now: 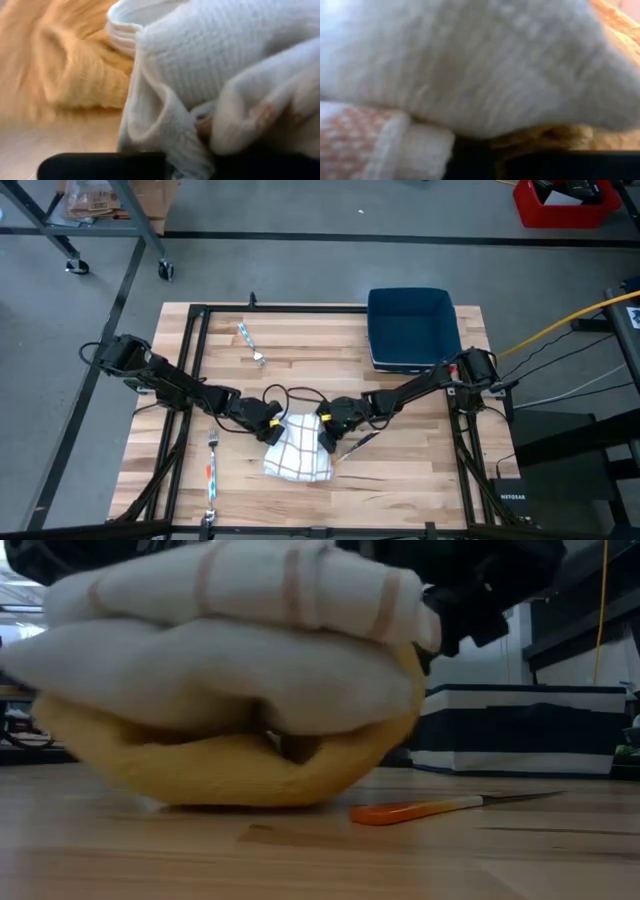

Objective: Fold towel
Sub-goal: Put the stacked folded towels into the blue bin

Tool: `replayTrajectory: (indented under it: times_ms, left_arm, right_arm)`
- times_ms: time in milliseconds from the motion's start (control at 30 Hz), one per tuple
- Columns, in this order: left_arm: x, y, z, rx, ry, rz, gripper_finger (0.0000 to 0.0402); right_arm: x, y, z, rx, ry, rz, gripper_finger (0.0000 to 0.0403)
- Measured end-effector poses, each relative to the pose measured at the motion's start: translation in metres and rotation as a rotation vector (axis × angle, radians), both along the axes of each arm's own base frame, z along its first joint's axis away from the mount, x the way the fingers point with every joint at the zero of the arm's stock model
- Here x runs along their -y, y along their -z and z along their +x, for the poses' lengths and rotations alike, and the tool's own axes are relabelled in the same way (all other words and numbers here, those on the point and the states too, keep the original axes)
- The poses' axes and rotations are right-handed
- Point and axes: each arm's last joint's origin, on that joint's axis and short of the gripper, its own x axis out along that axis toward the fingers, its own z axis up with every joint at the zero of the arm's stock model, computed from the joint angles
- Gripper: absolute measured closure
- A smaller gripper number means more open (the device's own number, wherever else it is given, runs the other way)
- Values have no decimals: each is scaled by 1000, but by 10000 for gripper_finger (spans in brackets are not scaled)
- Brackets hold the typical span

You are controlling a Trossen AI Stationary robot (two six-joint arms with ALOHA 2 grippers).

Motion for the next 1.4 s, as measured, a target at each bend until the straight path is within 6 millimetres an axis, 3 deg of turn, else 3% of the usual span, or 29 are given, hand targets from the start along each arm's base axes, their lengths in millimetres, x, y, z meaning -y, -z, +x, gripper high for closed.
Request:
replayTrajectory:
  times_ms: [533,867,1033,1400]
  left_arm:
    - [-12,-7,7,11,8,-24,381]
    - [-14,14,-11,-281,56,17,318]
    - [-13,25,-24,-437,100,84,305]
    - [-12,27,-28,-459,132,125,302]
  right_arm:
    - [23,-23,19,-79,-133,-36,394]
    - [28,-6,0,-370,-123,-50,368]
    - [29,0,-10,-494,-124,-55,359]
    - [31,3,-15,-554,-89,-99,357]
